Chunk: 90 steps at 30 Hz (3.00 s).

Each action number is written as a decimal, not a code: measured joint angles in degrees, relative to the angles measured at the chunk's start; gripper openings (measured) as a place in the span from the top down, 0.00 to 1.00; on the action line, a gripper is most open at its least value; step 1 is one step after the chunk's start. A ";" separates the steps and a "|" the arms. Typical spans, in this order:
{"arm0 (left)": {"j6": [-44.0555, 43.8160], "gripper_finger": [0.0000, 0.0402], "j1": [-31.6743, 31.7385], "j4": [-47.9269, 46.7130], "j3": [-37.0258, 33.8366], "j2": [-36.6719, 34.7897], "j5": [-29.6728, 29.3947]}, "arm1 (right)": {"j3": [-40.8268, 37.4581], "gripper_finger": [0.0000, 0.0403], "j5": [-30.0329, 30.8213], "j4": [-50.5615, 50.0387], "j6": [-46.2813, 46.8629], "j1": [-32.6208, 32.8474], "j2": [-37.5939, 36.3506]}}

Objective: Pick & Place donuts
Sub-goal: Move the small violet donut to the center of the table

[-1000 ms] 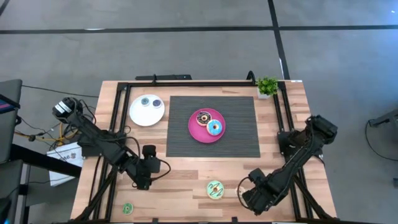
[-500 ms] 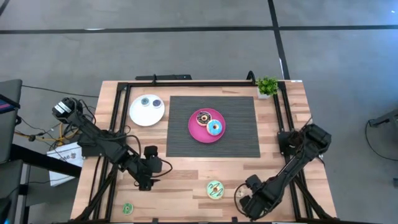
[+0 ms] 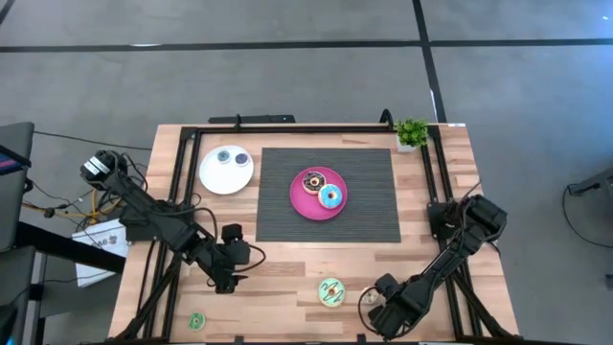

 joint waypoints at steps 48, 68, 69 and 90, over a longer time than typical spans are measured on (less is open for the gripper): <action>-4.57 0.13 -3.80 -13.12 -0.02 -22.62 -5.07 | -1.22 0.59 25.68 16.38 -20.71 -16.22 -17.53; -11.96 0.13 -9.78 -18.77 -0.02 -22.57 -6.02 | 51.95 0.63 15.53 4.57 -65.44 -44.49 20.72; -12.29 0.13 -9.99 -18.75 -0.02 -22.58 -6.06 | 54.87 0.63 15.53 1.33 -65.48 -44.92 22.88; -16.64 0.13 -12.50 -18.21 -0.02 -22.58 -9.02 | 64.66 0.43 14.08 -9.27 -64.94 -46.16 33.94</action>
